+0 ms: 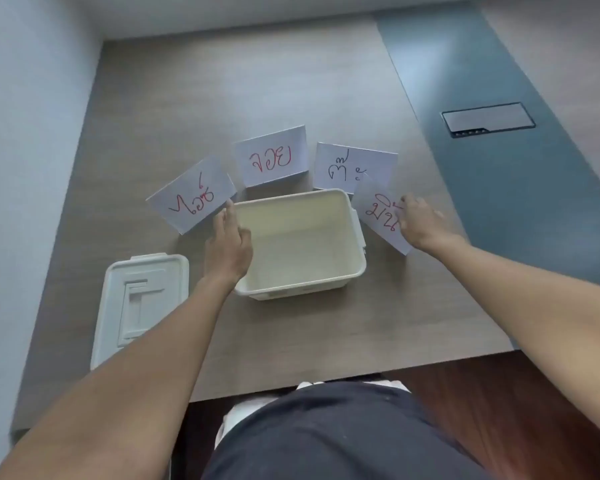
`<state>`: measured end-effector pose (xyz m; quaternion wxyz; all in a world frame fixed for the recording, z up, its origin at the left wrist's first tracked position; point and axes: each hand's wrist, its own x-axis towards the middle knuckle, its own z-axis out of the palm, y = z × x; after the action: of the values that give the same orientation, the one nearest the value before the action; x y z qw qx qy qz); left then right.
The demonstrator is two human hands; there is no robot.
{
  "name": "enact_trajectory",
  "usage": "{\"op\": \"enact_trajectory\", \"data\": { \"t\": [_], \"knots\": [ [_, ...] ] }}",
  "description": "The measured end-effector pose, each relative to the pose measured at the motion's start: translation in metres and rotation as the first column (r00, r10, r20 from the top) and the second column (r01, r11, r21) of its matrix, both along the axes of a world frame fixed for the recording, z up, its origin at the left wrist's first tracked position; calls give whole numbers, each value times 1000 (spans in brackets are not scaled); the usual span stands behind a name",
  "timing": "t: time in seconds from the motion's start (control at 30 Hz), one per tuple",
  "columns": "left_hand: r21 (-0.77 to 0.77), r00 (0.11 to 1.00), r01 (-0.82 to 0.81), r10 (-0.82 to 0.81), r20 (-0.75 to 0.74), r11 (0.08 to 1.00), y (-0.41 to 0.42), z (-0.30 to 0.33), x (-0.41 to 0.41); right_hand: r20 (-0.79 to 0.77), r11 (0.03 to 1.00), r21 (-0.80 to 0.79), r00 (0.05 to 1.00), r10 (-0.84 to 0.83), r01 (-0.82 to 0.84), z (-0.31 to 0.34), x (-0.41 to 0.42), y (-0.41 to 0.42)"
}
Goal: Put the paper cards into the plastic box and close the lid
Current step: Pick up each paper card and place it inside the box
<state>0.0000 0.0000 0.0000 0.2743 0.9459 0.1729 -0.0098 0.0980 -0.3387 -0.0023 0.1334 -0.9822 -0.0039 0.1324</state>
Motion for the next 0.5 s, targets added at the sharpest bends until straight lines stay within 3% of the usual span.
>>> {"op": "enact_trajectory", "data": {
  "t": [0.17, 0.3, 0.5],
  "knots": [
    [-234, 996, -64, 77, 44, 970, 0, -4, -14, -27, 999, 19, 998, 50, -50, 12, -3, 0],
    [-318, 989, -89, 121, 84, 944, 0, -6, -10, 21, 994, 57, 995, 96, -97, 30, -4, 9],
    [-387, 981, -99, 155, 117, 917, 2, -9, -4, 243, 993, 45, 965, 99, -113, 64, 1, 33]
  ]
}}
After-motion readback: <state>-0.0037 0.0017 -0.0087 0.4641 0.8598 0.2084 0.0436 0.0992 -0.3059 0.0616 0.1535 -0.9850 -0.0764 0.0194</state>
